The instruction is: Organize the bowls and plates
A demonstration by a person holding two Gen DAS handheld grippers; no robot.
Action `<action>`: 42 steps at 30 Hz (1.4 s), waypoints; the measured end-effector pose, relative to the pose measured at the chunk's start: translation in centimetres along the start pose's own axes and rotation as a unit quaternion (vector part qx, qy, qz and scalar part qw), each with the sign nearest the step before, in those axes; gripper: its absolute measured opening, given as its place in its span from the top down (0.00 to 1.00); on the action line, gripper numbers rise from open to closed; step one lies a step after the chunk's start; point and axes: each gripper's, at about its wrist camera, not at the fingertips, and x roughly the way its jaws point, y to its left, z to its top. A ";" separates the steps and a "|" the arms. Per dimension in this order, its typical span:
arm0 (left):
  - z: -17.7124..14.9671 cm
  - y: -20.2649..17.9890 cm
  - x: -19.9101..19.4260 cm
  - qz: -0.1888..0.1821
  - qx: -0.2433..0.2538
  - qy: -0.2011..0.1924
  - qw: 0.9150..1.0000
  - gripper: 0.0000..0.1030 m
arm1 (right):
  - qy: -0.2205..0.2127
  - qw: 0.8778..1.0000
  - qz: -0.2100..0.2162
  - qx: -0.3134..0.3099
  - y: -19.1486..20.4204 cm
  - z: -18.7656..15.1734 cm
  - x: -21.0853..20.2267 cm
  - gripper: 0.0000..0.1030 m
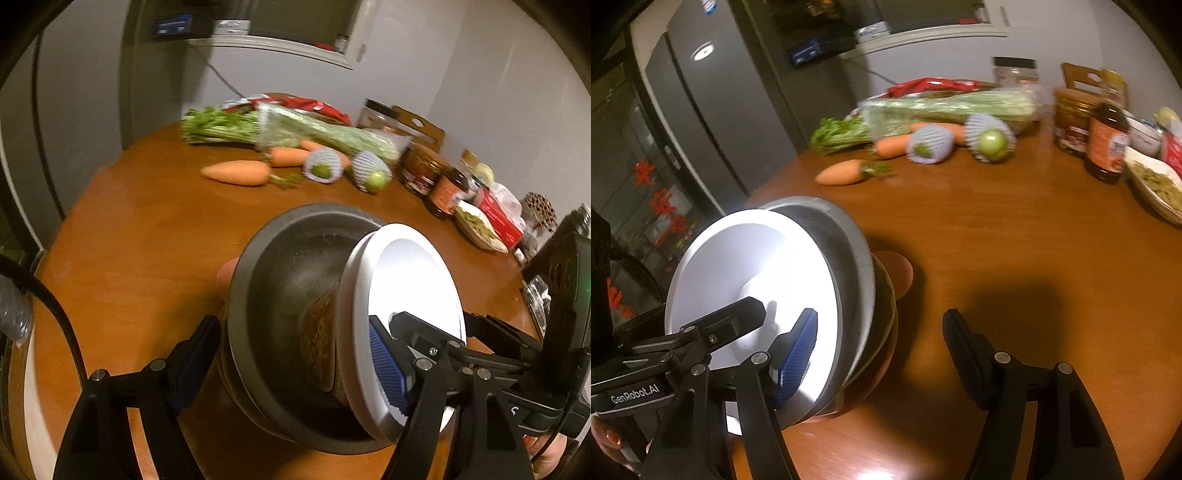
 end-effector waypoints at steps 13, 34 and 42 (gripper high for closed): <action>0.3 -7.9 2.6 -0.025 0.050 0.010 0.998 0.24 | -0.020 0.998 -0.032 0.046 -8.1 -1.5 -4.1 0.31; -1.2 -7.9 -3.6 0.039 0.055 -0.056 0.996 0.23 | -0.086 0.994 -0.061 0.007 -4.9 -2.6 -9.8 0.30; -1.2 -7.0 -2.8 0.032 0.039 -0.051 0.997 0.23 | -0.079 0.994 -0.077 0.010 -5.1 -2.1 -8.3 0.29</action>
